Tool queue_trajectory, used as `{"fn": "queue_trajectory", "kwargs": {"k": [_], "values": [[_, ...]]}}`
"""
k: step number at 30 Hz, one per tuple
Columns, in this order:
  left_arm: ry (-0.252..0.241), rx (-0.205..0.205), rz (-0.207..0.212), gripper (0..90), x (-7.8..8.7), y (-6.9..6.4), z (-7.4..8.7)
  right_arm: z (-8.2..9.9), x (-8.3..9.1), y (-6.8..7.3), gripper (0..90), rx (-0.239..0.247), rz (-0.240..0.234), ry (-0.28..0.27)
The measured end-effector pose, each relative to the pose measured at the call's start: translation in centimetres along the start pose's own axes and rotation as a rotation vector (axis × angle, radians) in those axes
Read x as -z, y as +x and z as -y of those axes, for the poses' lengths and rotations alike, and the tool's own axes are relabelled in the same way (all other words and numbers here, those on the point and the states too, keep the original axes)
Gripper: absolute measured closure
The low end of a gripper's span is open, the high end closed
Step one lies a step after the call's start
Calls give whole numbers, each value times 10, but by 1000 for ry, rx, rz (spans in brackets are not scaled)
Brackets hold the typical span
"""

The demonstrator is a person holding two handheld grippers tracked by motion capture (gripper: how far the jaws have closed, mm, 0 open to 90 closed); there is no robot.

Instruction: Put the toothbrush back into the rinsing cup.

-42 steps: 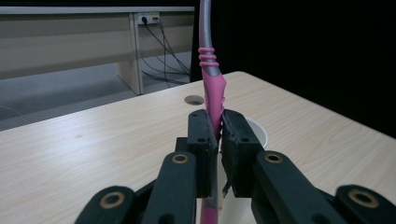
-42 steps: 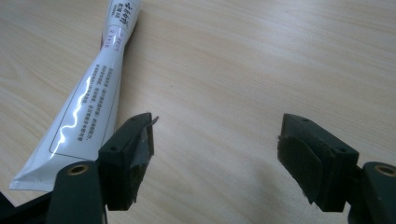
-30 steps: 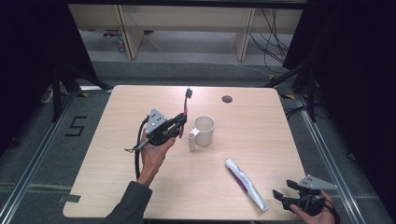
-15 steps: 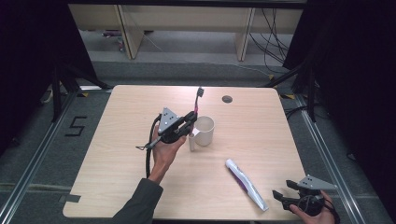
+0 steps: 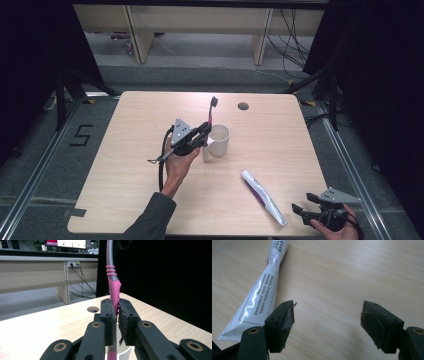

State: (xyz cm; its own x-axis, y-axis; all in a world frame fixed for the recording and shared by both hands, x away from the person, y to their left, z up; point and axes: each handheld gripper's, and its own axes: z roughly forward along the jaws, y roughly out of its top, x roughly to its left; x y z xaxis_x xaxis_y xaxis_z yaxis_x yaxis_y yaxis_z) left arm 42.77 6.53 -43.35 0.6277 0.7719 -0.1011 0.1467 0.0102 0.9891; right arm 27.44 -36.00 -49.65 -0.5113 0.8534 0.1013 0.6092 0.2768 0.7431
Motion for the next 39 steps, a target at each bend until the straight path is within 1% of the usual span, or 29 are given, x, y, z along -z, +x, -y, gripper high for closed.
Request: {"fn": "queue_trajectory", "kwargs": {"k": [4, 8, 9, 12, 13, 14, 16, 17, 18, 24, 25, 27, 28, 31, 32, 33, 36, 37, 38, 39], "values": [[5, -4, 1, 816, 0, 0, 5, 0, 0, 0, 278, 0, -1, 0], [21, -11, 3, 816, 0, -1, 10, 0, 0, 0, 278, -1, -1, 0], [20, -9, 5, 816, 1, -2, 12, 0, 0, 0, 278, -3, -6, 7], [27, -13, 6, 818, 3, -2, 13, 0, 0, 0, 278, -3, -6, 6], [35, -23, 6, 818, 4, -2, 15, 0, 0, -2, 278, 19, -7, 0], [35, -23, 6, 818, 4, -2, 15, 0, 0, -2, 278, 19, -7, 0], [46, -26, 4, 818, 6, -1, 18, 0, 0, 0, 278, -1, -6, 5], [49, -27, 4, 818, 6, -1, 19, 0, -1, -1, 278, 14, -11, 1], [53, -35, 4, 818, 6, -1, 20, 0, -1, -1, 278, 17, -8, 2], [73, -46, 8, 814, 8, -1, 24, 0, -1, -1, 278, 18, -7, 0], [81, -53, 8, 813, 8, -1, 26, 0, -1, -1, 278, 17, -7, 2], [78, -49, 9, 811, 9, -1, 29, 0, -1, -1, 278, 18, -8, 2], [91, -55, 9, 807, 10, 0, 30, 0, -1, -1, 278, 18, -8, 2], [104, -68, 5, 788, 10, -1, 32, 0, -1, -1, 278, 20, -2, -1], [104, -68, 5, 788, 10, -1, 32, 0, -1, -1, 278, 20, -2, -1], [107, -72, 4, 784, 11, -1, 33, 0, 0, 1, 279, -3, -3, 5], [108, -70, 4, 758, 11, 0, 34, 0, 0, 1, 278, -3, -5, 6], [109, -76, 7, 750, 12, 0, 34, 0, -1, -1, 278, 17, -5, 0], [111, -84, 6, 749, 13, 0, 34, 0, -1, -1, 278, 18, -6, 1], [113, -89, 9, 733, 13, 0, 33, 0, -1, 1, 278, 3, -4, 7]]}}
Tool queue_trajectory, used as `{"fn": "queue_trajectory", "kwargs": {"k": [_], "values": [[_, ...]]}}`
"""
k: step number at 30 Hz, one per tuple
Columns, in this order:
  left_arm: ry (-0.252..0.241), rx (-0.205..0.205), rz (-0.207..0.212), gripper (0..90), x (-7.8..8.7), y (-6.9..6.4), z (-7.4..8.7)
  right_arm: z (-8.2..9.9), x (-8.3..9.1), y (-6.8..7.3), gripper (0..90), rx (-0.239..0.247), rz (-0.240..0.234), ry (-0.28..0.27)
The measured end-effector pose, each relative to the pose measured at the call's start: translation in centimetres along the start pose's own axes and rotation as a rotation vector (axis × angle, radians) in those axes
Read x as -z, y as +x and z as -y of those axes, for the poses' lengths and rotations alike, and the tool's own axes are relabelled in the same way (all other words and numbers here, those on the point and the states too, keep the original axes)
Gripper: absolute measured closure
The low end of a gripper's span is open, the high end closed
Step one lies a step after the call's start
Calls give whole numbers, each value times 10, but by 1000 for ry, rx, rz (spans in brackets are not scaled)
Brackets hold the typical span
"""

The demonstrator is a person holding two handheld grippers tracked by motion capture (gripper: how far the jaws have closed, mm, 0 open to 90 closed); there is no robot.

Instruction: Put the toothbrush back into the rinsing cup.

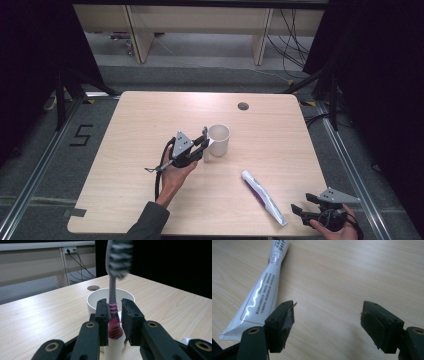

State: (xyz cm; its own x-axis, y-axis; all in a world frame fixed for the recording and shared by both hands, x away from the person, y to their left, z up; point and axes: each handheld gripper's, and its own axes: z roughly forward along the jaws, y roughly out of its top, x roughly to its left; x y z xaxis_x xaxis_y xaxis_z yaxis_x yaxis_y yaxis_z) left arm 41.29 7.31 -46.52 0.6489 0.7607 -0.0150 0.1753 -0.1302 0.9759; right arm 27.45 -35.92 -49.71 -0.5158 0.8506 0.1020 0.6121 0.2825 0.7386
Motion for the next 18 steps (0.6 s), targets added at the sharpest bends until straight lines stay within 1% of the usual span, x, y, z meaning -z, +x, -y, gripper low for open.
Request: {"fn": "queue_trajectory", "kwargs": {"k": [1, 2, 3, 4, 5, 6, 7, 8, 9, 10, 12, 13, 16, 18], "values": [[0, 0, 0, 712, 0, 0, 0, 0, 0, -2, 278, 24, 1, 1], [6, -25, -8, 662, 1, -1, -1, 0, 1, -2, 278, 26, 6, 0], [9, -23, -19, 609, 2, -3, -1, 0, 0, -2, 278, 25, 4, -1], [9, -23, -19, 543, 2, -3, -1, 0, 0, -1, 278, 14, -3, -6], [15, -15, -28, 485, 4, -3, -2, 0, 0, -2, 278, 22, 1, -9], [15, -15, -28, 442, 4, -3, -2, 0, 0, -2, 278, 22, 1, -9], [22, -8, -41, 395, 7, -3, -4, 0, 1, 1, 278, -19, 1, 2], [26, 1, -43, 367, 9, -3, -4, 0, 1, 1, 278, -20, 1, 2], [26, 1, -43, 353, 9, -3, -4, 0, 1, 1, 278, -20, 1, 2], [21, 8, -43, 347, 13, -2, -5, 0, 0, 0, 278, -2, -1, -5], [29, 13, -42, 325, 17, -1, -6, 0, 0, 1, 279, -6, -1, -6], [30, 19, -38, 318, 19, -1, -6, -1, 0, -1, 278, 23, 3, -14], [37, 24, -29, 294, 26, -2, -6, -1, 0, -1, 279, 23, 2, -10], [53, 22, -22, 289, 32, -3, -5, -1, 0, -2, 279, 24, 3, -11]]}}
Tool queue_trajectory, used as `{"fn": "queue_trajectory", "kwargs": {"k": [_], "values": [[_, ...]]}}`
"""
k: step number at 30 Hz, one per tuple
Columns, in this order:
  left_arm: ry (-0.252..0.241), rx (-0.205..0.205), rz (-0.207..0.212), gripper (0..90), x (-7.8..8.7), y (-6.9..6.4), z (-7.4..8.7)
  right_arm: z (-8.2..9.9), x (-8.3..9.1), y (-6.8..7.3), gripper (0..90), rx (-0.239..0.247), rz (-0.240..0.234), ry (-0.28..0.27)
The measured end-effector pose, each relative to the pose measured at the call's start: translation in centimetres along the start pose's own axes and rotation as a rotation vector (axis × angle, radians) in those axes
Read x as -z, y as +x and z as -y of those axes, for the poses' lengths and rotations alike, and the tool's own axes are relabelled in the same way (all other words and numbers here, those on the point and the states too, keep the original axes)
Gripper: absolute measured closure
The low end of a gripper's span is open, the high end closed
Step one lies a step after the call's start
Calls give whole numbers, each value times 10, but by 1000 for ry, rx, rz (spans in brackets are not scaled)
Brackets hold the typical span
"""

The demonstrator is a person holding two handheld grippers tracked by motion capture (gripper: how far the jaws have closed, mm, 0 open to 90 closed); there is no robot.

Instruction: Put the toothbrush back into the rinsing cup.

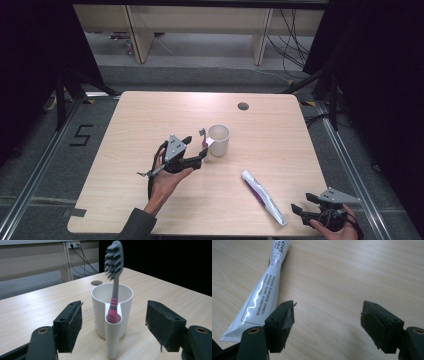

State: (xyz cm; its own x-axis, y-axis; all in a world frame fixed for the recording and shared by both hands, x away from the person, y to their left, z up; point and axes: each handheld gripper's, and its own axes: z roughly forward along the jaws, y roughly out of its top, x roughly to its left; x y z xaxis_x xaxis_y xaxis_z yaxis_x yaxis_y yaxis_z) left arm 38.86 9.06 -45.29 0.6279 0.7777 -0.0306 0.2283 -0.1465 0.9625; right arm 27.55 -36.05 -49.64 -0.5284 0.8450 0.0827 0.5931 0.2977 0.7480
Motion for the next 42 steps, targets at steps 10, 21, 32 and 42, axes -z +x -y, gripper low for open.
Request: {"fn": "queue_trajectory", "kwargs": {"k": [10, 21, 32, 42], "values": [[90, 16, 11, 258, 27, 4, 19, -1, 1, 1, 280, -7, -8, -9], [178, 27, 27, 223, 49, 5, 38, -1, 0, 0, 280, -3, 0, -8], [200, 24, 34, 219, 63, 6, 50, 0, -1, -1, 280, -11, -7, -17], [265, 18, 45, 211, 79, 2, 69, 0, -1, 1, 286, -17, -28, -11]]}}
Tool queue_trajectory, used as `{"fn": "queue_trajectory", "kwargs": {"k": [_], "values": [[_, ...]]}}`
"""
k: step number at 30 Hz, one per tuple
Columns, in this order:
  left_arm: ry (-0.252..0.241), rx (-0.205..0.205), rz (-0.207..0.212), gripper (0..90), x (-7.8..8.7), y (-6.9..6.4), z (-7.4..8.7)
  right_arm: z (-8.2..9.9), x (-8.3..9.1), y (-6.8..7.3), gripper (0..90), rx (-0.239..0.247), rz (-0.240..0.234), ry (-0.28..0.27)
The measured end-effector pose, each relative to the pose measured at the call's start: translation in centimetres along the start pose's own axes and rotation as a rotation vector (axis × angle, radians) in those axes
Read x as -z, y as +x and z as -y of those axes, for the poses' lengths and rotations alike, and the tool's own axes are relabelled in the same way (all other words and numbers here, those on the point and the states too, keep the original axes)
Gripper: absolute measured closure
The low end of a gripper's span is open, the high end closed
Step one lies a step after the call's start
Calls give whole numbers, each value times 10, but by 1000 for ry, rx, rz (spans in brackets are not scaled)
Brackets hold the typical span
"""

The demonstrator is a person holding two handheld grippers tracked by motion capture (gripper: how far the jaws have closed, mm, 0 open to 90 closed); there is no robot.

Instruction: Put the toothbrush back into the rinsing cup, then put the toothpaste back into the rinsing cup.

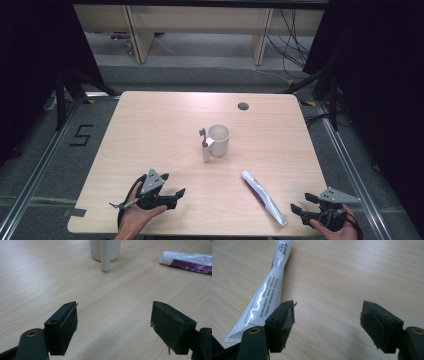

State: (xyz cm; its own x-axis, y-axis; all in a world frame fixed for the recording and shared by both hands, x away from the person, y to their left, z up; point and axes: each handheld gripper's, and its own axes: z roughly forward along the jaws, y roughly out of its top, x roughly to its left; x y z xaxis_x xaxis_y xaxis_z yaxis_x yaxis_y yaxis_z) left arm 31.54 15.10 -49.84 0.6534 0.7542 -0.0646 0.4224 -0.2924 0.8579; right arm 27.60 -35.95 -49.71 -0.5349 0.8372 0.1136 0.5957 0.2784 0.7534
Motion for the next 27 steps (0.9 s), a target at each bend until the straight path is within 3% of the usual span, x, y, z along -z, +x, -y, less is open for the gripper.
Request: {"fn": "queue_trajectory", "kwargs": {"k": [10, 15, 16, 18, 19, 20, 22, 23, 24, 26, 27], "values": [[24, 20, -23, 211, 12, -1, 11, -1, 1, 0, 297, 19, 1, -7], [39, 19, -26, 211, 14, -4, 17, -1, 1, 0, 305, 25, -4, -8], [57, 1, -26, 211, 15, -3, 17, -1, 1, 1, 305, 27, 0, -9], [42, 21, -20, 211, 14, -5, 18, 0, 2, 2, 307, 18, 1, -8], [60, 1, -17, 211, 15, -4, 19, 0, 2, 2, 307, 18, 1, -8], [53, 13, -22, 211, 16, -6, 20, 0, 3, 4, 308, -17, -11, 1], [58, 6, -21, 211, 16, -6, 20, 1, 1, 3, 308, -11, -2, -6], [65, -1, -20, 211, 17, -6, 22, 0, 1, 1, 308, 16, 2, -6], [79, -18, -21, 211, 18, -6, 22, 0, 2, 3, 309, -2, -6, -1], [65, -3, -21, 211, 17, -7, 23, -1, 1, 2, 309, 13, -4, -2], [68, 3, -22, 211, 16, -8, 24, -1, 2, 5, 310, -17, -8, 0]]}}
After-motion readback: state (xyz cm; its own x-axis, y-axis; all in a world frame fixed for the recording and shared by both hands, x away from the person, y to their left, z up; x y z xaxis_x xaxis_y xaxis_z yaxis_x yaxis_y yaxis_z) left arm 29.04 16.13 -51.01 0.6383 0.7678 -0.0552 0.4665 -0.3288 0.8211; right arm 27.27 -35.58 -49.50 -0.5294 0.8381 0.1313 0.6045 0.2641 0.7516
